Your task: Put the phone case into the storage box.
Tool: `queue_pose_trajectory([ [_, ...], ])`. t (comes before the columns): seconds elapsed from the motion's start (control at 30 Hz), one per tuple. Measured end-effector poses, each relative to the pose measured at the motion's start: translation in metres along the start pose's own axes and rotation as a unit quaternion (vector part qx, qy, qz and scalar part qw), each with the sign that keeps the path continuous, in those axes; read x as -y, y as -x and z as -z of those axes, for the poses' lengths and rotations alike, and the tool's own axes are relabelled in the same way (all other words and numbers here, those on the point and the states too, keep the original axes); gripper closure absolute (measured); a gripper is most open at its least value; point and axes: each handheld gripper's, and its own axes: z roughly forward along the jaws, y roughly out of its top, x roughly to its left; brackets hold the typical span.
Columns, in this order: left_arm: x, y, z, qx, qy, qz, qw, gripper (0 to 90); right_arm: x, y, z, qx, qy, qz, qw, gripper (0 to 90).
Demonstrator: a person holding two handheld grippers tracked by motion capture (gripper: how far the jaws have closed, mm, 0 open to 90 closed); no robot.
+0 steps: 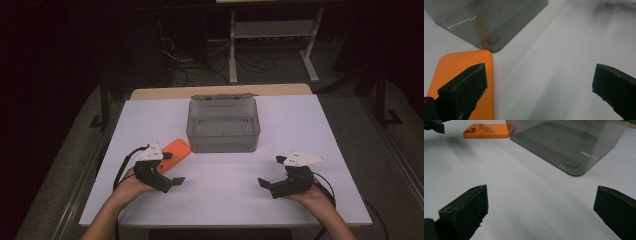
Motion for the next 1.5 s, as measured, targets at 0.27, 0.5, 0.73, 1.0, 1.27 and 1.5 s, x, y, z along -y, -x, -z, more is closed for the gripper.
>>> queue_pose_trajectory([
  [0.27, -0.007, -0.003, 0.000, -0.009, 0.004, -0.006, 0.9999, 0.0, 0.000, 0.000, 0.000, -0.001, 0.000, 0.000, 1.0000, 0.0],
  [0.5, -0.014, -0.006, -0.002, -0.010, 0.003, -0.013, 0.9999, 0.0, 0.000, 0.000, 0.000, 0.000, -0.001, 0.000, 1.0000, 0.0],
  [0.73, -0.018, -0.010, -0.004, -0.011, 0.006, -0.012, 0.9999, 0.0, 0.000, 0.000, 0.000, 0.000, -0.001, -0.001, 1.0000, 0.0],
  [1.0, -0.024, -0.013, -0.007, -0.011, 0.004, -0.014, 0.9998, 0.0, 0.000, 0.000, 0.000, -0.001, -0.001, -0.001, 1.0000, 0.0],
  [1.27, -0.030, -0.018, -0.009, -0.012, 0.008, -0.014, 0.9998, 0.0, 0.000, 0.000, 0.000, 0.000, 0.000, -0.002, 1.0000, 0.0],
  [1.5, -0.033, -0.023, -0.010, -0.016, 0.010, -0.013, 0.9997, 0.0, 0.000, 0.000, 0.000, 0.000, 0.000, -0.002, 1.0000, 0.0],
])
